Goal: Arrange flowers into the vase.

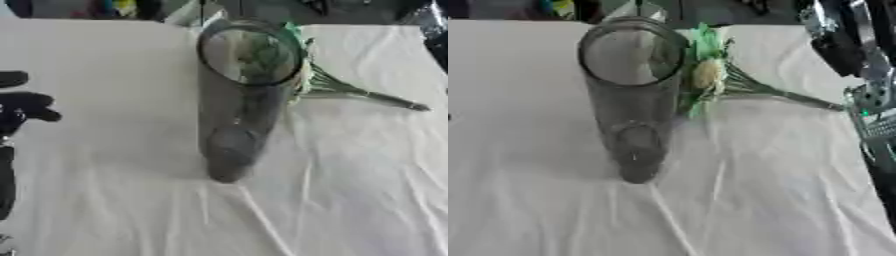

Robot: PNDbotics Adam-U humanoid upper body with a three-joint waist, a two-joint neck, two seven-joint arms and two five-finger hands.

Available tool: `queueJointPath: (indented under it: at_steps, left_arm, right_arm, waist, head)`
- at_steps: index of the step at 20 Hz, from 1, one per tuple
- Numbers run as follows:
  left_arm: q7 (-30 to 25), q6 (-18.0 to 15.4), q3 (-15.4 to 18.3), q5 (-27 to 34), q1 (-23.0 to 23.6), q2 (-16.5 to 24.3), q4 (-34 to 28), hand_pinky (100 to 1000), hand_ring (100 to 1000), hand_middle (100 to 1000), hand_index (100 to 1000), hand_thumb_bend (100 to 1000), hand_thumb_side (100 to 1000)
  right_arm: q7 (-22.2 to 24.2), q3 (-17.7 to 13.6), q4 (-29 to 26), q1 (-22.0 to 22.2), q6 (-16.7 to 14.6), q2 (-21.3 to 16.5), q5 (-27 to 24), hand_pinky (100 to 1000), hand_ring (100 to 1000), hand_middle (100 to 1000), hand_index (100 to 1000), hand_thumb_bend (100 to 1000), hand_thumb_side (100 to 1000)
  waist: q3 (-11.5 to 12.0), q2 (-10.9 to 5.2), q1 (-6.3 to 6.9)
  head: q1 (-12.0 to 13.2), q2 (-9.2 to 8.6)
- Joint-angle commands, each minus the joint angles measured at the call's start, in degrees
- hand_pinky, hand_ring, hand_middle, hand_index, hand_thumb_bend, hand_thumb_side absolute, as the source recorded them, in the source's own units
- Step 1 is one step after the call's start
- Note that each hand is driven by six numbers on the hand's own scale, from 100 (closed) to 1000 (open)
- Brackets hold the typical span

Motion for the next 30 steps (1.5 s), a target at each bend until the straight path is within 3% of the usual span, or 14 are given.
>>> queueJointPath:
  at_steps: [1,16,18,25,26,27,28,29,30]
  left_arm:
    - [-0.10,-0.38,-0.37,-0.16,-0.21,0.12,-1.04,589,658,729,884,137,1000]
    - [-0.28,-0.56,-0.56,-0.63,0.03,0.10,-1.04,589,657,730,885,134,1000]
    - [-0.33,-0.57,-0.63,-0.68,0.09,0.08,-1.04,589,657,731,885,133,1000]
    - [-0.40,-0.66,-0.73,-0.87,0.58,-0.21,-1.04,589,657,731,885,131,1000]
    - [-0.40,-0.73,-0.75,-0.83,0.60,-0.19,-1.04,590,657,731,885,131,1000]
    - [-0.42,-0.78,-0.78,-0.75,0.62,-0.18,-1.04,590,657,731,885,131,1000]
    - [-0.47,-0.79,-0.81,-0.70,0.67,-0.17,-1.04,590,657,732,885,131,1000]
    - [-0.53,-0.79,-0.86,-0.64,0.71,-0.19,-1.04,590,657,732,885,131,1000]
    - [-0.60,-0.79,-0.89,-0.63,0.75,-0.18,-1.04,590,657,732,885,130,1000]
  right_arm:
    - [0.28,-0.49,-0.85,-0.64,-0.07,-1.74,-0.02,604,435,428,633,376,1000]
    - [2.21,-0.40,-0.57,-1.20,-1.25,-2.73,1.15,628,468,461,666,460,1000]
    - [3.83,0.07,0.11,-2.16,-2.41,-3.88,1.93,667,521,516,712,539,1000]
    - [10.98,1.49,5.08,-6.17,-7.29,-6.98,3.46,714,591,594,777,577,1000]
    - [12.17,1.72,6.02,-6.82,-8.14,-7.34,3.54,731,611,617,801,531,1000]
    - [13.45,1.94,7.06,-7.54,-9.02,-7.67,3.59,731,611,620,801,593,1000]
    - [14.78,2.17,8.24,-8.34,-9.88,-8.01,3.64,742,629,639,821,559,1000]
    - [16.10,2.37,9.50,-9.12,-10.72,-8.33,3.73,746,640,651,828,622,1000]
    - [17.48,2.57,10.91,-9.89,-11.52,-8.72,3.94,748,647,658,833,629,1000]
  waist:
    - [0.17,-0.19,0.90]
    - [0.46,0.13,1.20]
    - [0.46,0.14,1.33]
    - [0.46,-0.21,2.11]
    - [0.51,-0.30,2.18]
    - [0.54,-0.38,2.24]
    - [0.57,-0.48,2.30]
    - [0.59,-0.54,2.35]
    - [0.64,-0.59,2.40]
  head:
    - [0.04,0.11]
    - [2.05,-2.64]
    - [2.37,-2.93]
    - [3.90,-3.00]
    - [3.94,-3.00]
    - [3.95,-3.04]
    - [3.91,-3.12]
    - [3.87,-3.23]
    - [3.79,-3.36]
